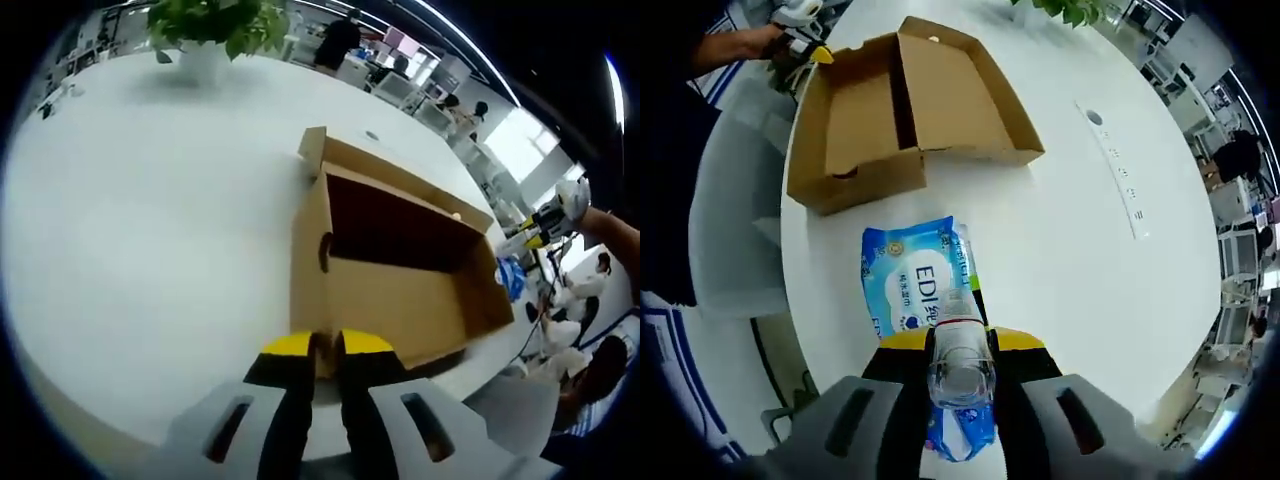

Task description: Operate the shoe box by opening the lid, removing the specified soft item, and placing it in the target area until the item is outside and the box remains undamaged.

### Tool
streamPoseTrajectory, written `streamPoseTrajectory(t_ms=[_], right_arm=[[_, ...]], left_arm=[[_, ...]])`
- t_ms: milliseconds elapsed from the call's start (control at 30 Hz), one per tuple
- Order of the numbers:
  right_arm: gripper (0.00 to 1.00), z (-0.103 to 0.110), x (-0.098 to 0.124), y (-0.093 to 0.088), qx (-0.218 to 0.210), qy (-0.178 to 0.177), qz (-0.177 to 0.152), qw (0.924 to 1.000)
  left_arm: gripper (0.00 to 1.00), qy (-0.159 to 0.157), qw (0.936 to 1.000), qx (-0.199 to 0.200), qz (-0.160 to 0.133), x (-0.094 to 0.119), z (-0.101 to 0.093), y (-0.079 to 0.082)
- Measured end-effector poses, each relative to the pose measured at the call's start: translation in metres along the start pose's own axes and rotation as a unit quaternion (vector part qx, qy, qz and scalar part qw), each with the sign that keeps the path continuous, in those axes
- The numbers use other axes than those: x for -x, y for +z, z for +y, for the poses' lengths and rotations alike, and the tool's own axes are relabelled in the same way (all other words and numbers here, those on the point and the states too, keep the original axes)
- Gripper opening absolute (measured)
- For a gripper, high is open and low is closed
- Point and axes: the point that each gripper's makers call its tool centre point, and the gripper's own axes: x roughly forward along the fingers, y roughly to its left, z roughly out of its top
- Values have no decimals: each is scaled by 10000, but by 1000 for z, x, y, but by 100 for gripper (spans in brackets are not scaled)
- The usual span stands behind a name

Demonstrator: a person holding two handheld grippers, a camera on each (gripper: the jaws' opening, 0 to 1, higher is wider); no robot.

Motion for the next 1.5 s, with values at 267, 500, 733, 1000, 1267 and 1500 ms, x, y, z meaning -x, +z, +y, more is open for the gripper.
streamPoseTrajectory(t_ms=[267, 500, 733, 1000, 1267, 1500], right_arm=[[20, -9, -6, 1, 70, 0, 110, 9999], [20, -18, -15, -3, 176, 18, 261, 9995], [20, -25, -19, -4, 277, -7, 359, 9990], [20, -32, -34, -8, 613, -26, 619, 9962], [20, -39, -47, -4, 688, -2, 656, 9955], [20, -40, -54, -6, 727, 64, 765, 9944]], left_arm=[[5, -2, 10000, -7, 18, 0, 0, 0], [5, 10, 10000, -28, 27, 1, -1, -1], [5, 16, 10000, -37, 27, 2, -2, -1], [5, 23, 9999, -94, 51, 1, -1, 0], [5, 37, 9999, -111, 48, 0, -1, 0], [5, 40, 9999, -102, 41, 0, -2, 0]])
